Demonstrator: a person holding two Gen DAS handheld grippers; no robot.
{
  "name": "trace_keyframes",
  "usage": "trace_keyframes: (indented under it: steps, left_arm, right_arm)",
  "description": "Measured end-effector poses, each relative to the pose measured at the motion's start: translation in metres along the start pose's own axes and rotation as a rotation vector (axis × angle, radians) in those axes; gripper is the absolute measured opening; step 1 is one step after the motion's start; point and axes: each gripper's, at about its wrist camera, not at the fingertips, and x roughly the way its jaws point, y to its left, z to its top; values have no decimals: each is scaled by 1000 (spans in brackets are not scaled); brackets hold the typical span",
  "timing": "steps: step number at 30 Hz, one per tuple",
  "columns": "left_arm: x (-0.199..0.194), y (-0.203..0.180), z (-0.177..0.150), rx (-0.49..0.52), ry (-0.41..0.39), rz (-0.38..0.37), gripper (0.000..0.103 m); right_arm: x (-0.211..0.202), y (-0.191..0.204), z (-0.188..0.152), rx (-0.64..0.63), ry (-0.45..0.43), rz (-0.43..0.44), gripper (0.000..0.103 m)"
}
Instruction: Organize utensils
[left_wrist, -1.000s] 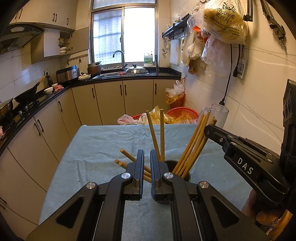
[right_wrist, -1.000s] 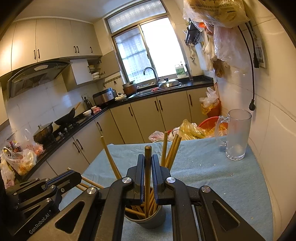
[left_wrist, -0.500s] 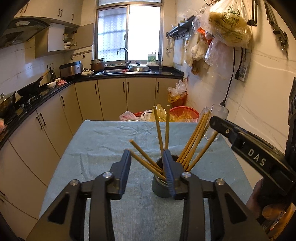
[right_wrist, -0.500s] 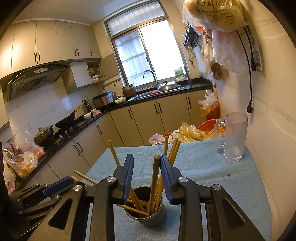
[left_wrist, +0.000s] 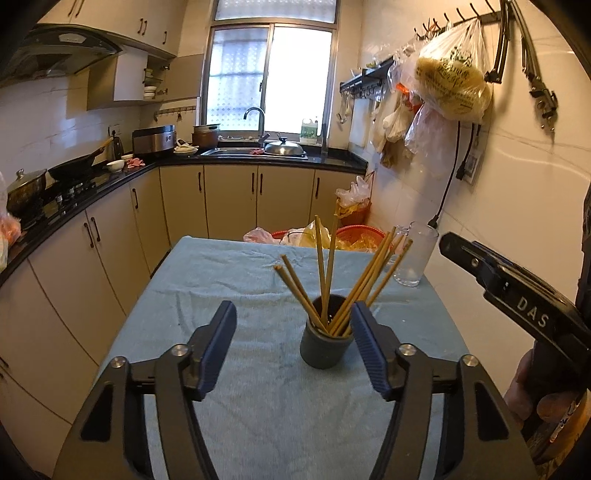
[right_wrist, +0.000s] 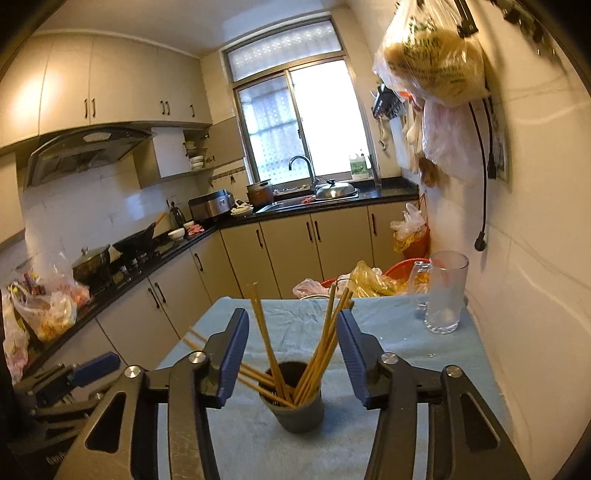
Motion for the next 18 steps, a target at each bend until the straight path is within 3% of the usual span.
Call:
trace_keyframes:
  steps: [4, 8, 11, 18]
  left_arm:
    - [-26, 0, -15, 3, -46, 1, 83]
    - [-61, -2, -31, 23, -179, 40, 100]
    - [-85, -2, -44, 18, -250, 60, 103]
    - [-118, 1, -76, -2, -240, 42, 103]
  right_arm:
    - [-25, 8, -9, -49, 13, -21, 62]
    - [-54, 14, -27, -108, 22, -55, 68]
    - [-75, 15, -48, -134, 29, -83, 69]
    - [-115, 1, -94, -74, 64, -153, 70]
